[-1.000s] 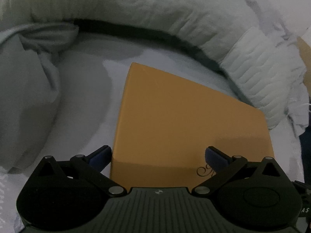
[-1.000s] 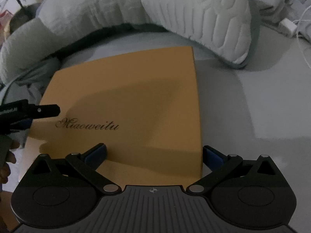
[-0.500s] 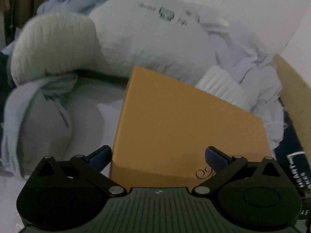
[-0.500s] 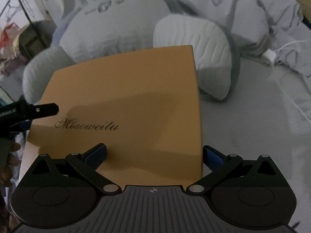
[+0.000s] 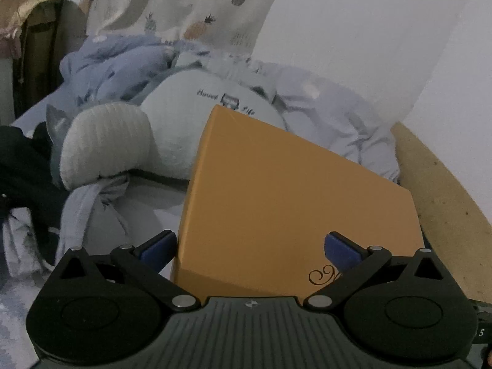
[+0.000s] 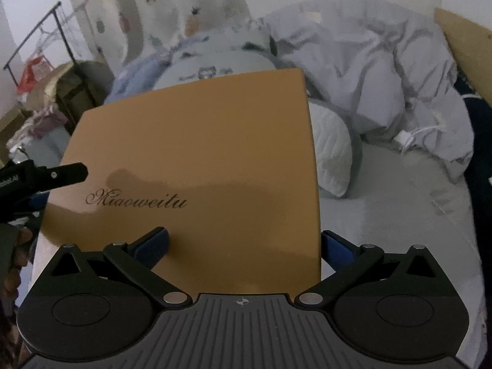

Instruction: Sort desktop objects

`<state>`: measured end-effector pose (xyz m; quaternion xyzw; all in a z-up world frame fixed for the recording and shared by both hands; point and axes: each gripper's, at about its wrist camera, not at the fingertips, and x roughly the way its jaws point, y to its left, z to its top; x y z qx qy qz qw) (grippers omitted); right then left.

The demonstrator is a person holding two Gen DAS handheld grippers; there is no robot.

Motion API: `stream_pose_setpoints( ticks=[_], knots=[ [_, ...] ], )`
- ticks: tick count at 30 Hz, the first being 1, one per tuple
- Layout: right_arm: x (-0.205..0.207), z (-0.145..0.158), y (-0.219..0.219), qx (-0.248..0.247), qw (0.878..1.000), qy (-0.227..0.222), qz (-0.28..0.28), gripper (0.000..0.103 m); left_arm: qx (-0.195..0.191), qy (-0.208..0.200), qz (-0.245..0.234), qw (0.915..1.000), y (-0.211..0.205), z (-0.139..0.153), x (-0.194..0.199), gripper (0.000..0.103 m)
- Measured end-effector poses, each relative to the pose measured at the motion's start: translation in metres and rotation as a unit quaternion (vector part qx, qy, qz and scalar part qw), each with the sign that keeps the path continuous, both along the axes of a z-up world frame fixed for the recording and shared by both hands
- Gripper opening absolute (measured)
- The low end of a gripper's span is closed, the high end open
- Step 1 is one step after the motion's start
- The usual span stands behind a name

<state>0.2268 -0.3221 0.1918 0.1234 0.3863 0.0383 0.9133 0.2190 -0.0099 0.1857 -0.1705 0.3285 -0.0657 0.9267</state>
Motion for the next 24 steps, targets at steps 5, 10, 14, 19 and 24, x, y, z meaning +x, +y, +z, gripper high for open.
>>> stream_pose_setpoints(
  ticks=[5, 10, 14, 19, 24],
  knots=[
    [-0.043, 0.023, 0.017, -0.002, 1.0, -0.004, 0.004, 0.103, 0.001, -0.012, -0.003, 0.9999, 0.008, 0.018, -0.04, 0.103],
    [-0.086, 0.031, 0.039, -0.005, 1.0, 0.0, 0.007, 0.103, 0.014, -0.017, -0.006, 0.9997, 0.016, 0.021, -0.078, 0.103],
    [-0.119, 0.028, 0.059, -0.01, 1.0, 0.009, 0.01, 0.103, 0.018, -0.013, -0.01, 0.9997, 0.024, 0.015, -0.109, 0.103],
    [-0.152, 0.012, 0.082, -0.006, 0.999, 0.029, 0.015, 0.103, 0.027, -0.007, -0.011, 0.9996, 0.033, 0.001, -0.14, 0.103],
    [-0.177, -0.019, 0.099, -0.001, 0.998, 0.055, 0.024, 0.103, 0.032, 0.005, -0.012, 0.9994, 0.041, -0.02, -0.162, 0.103]
  ],
)
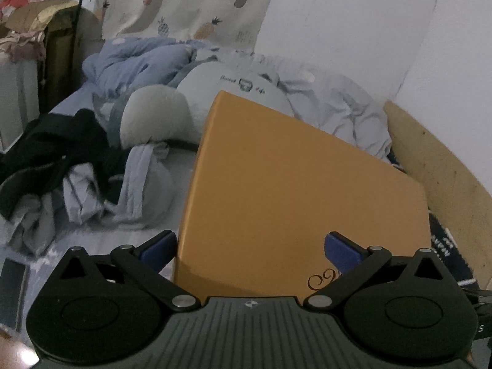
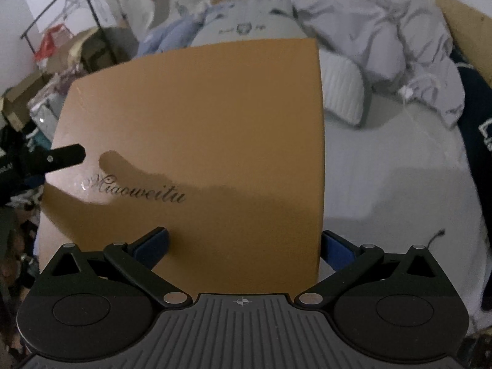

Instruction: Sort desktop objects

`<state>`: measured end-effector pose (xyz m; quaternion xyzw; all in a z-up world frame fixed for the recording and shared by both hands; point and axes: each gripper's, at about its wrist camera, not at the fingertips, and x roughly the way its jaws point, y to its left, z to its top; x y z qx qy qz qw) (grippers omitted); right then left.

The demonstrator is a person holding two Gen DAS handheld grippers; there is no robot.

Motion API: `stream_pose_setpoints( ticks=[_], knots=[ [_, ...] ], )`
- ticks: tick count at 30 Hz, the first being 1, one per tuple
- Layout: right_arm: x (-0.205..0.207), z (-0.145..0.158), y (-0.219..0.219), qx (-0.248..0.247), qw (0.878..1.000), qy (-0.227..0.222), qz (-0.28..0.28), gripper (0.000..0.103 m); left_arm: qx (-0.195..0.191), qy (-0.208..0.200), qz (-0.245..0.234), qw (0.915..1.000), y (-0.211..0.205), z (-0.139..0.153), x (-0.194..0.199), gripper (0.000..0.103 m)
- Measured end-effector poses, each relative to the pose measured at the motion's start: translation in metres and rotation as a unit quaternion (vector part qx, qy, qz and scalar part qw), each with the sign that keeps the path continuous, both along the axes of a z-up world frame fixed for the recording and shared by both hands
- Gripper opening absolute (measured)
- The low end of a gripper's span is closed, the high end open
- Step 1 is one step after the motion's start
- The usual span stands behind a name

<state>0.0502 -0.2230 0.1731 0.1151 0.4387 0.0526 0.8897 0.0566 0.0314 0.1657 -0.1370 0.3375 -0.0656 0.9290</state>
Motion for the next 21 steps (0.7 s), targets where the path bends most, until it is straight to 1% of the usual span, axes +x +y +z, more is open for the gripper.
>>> stream_pose_setpoints(
  ticks=[5, 8, 11, 15, 18, 21],
  knots=[
    [-0.014, -0.036, 0.014, 0.011, 0.999, 0.029, 0.003, 0.103, 0.008, 0.012, -0.003, 0.9999, 0.005, -0.026, -0.011, 0.103],
    [-0.018, -0.056, 0.02, 0.012, 0.999, 0.046, 0.004, 0.103, 0.016, 0.023, -0.003, 0.9996, 0.004, -0.046, -0.013, 0.103],
    [-0.022, -0.074, 0.025, 0.006, 0.998, 0.059, 0.003, 0.103, 0.023, 0.043, -0.004, 0.9988, 0.002, -0.069, -0.013, 0.103],
    [-0.022, -0.094, 0.028, 0.003, 0.997, 0.079, -0.001, 0.103, 0.019, 0.074, -0.004, 0.9971, 0.003, -0.098, -0.01, 0.103],
    [-0.019, -0.11, 0.029, 0.001, 0.995, 0.097, 0.0, 0.103, 0.021, 0.097, -0.006, 0.9951, 0.002, -0.118, -0.005, 0.103],
    [-0.014, -0.119, 0.029, -0.005, 0.995, 0.104, -0.002, 0.103, 0.018, 0.11, -0.009, 0.9937, 0.003, -0.132, -0.003, 0.103]
  ],
)
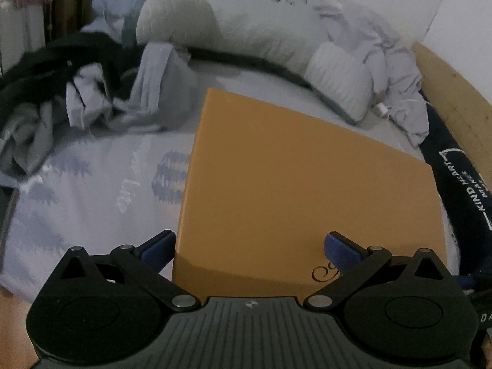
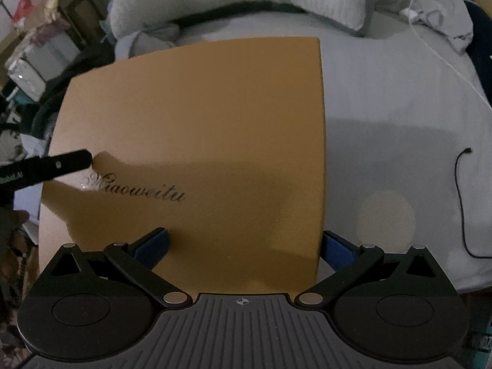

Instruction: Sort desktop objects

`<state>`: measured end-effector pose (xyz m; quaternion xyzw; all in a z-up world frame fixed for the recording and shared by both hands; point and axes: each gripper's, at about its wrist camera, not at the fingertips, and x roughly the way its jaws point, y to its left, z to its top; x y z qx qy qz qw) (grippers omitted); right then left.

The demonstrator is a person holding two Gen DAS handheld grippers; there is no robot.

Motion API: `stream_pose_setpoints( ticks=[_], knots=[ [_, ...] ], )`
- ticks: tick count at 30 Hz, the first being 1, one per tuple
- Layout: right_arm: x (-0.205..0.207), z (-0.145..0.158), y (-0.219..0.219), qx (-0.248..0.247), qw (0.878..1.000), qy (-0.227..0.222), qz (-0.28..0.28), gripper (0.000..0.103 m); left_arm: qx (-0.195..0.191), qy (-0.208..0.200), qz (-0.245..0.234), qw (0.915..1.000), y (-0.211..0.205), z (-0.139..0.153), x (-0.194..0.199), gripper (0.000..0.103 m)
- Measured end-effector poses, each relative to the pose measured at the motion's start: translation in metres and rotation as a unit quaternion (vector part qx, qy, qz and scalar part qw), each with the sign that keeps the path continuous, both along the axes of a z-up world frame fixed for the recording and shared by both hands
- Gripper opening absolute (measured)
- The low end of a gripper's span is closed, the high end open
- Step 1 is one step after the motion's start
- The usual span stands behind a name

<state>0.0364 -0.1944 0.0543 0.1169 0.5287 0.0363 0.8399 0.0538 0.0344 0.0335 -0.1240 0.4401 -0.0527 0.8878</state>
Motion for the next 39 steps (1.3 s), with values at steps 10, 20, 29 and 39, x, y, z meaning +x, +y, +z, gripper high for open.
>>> stream_pose_setpoints(
  ticks=[10, 20, 29, 39],
  knots=[
    [0.023, -0.015, 0.003, 0.01, 1.0, 0.014, -0.004, 0.103, 0.002, 0.019, 0.006, 0.9998, 0.004, -0.019, 0.016, 0.103],
    [0.034, -0.024, -0.01, 0.025, 1.0, 0.018, 0.002, 0.103, 0.015, 0.017, -0.001, 0.9997, 0.0, -0.019, 0.025, 0.103],
    [0.031, -0.022, -0.012, 0.028, 1.0, 0.008, -0.004, 0.103, 0.017, 0.016, -0.01, 0.9997, 0.0, -0.016, 0.022, 0.103],
    [0.031, -0.017, -0.017, 0.038, 0.999, -0.003, -0.011, 0.103, 0.014, 0.021, -0.009, 0.9996, 0.0, -0.019, 0.023, 0.103]
  ],
)
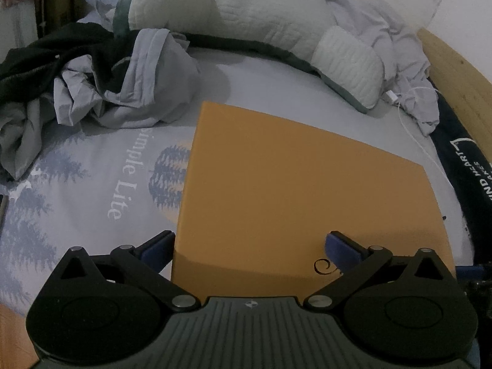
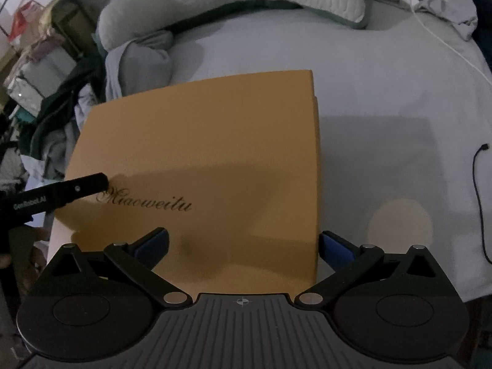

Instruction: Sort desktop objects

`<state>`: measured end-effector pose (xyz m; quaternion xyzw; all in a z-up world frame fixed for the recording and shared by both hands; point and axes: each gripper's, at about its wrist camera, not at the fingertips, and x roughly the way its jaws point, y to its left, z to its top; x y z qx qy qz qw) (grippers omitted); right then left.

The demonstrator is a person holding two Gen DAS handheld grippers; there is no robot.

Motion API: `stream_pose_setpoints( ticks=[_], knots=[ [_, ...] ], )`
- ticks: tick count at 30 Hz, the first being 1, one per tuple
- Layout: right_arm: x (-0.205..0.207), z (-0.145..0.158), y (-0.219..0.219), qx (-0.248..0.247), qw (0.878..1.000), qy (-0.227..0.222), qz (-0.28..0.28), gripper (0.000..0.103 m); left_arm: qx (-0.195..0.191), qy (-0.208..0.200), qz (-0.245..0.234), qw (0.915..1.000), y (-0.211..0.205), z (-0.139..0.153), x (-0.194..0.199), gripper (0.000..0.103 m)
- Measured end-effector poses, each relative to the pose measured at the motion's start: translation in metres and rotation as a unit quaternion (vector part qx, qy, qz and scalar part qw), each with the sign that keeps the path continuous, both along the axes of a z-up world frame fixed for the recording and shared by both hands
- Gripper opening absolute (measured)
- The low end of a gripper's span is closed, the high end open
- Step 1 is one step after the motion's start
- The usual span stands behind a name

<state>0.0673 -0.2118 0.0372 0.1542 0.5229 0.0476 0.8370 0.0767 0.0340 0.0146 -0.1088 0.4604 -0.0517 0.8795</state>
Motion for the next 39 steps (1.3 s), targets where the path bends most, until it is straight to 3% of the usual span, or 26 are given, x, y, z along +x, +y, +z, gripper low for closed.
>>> stream_pose_setpoints(
  ticks=[6, 13, 26, 39],
  knots=[
    [0.003, 0.001, 0.005, -0.011, 1.0, -0.004, 0.004, 0.103, 0.001, -0.006, 0.003, 1.0, 0.0, -0.004, 0.002, 0.103],
    [0.006, -0.005, 0.022, -0.062, 0.998, -0.009, 0.018, 0.103, 0.001, -0.014, 0.002, 0.9999, 0.002, -0.009, 0.002, 0.103],
    [0.016, -0.006, 0.022, -0.061, 0.998, -0.004, 0.008, 0.103, -0.008, -0.03, -0.002, 0.9995, 0.007, -0.015, 0.006, 0.103],
    [0.051, -0.006, 0.005, -0.038, 0.999, -0.003, -0.007, 0.103, -0.015, -0.036, -0.006, 0.9992, 0.009, -0.014, 0.035, 0.103]
  ],
)
